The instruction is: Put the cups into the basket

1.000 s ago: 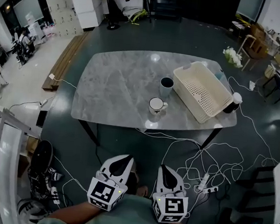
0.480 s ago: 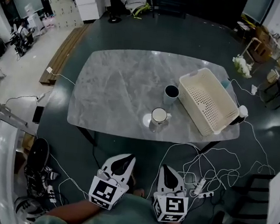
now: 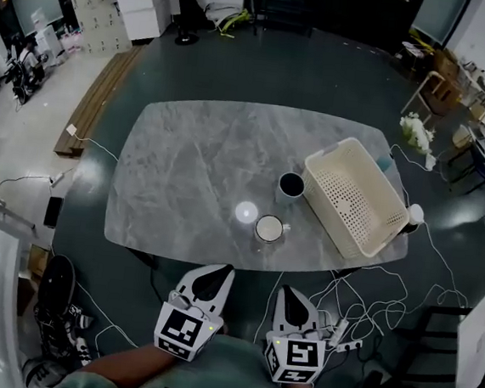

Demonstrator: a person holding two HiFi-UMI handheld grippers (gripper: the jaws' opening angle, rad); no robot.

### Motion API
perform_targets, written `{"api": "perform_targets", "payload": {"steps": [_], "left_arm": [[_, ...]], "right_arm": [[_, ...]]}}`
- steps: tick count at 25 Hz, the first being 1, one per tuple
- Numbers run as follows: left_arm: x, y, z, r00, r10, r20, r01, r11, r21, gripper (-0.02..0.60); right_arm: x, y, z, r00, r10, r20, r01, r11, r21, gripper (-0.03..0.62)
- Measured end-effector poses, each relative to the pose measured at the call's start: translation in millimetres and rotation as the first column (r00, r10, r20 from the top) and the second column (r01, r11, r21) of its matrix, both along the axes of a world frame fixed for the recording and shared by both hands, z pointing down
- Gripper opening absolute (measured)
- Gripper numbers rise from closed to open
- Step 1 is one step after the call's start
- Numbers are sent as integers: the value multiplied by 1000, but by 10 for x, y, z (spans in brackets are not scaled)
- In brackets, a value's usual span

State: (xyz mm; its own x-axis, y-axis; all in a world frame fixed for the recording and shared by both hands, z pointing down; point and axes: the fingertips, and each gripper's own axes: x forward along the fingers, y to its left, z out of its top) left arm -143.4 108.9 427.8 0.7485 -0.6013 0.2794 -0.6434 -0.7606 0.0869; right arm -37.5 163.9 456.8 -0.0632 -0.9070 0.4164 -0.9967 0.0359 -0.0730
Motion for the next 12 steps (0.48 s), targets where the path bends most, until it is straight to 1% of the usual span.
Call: {"api": "perform_targets", "payload": {"steps": [5,9,12], "left_arm": [[21,-252,-41,999,31,-18,-31,1000,4,8],[-9,-409,-21,999,46,-22,-46,999,2,8],[-6,-487,-13,998,55,-25,-55,999,2,8]], "right_arm": [[31,-219,-35,999,44,-9,-44,999,-10,12],[24,-335,58,998,58,-32,-59,998,-32,12],[18,-406,115,997,69,-32,-71,996,-46,14]]}}
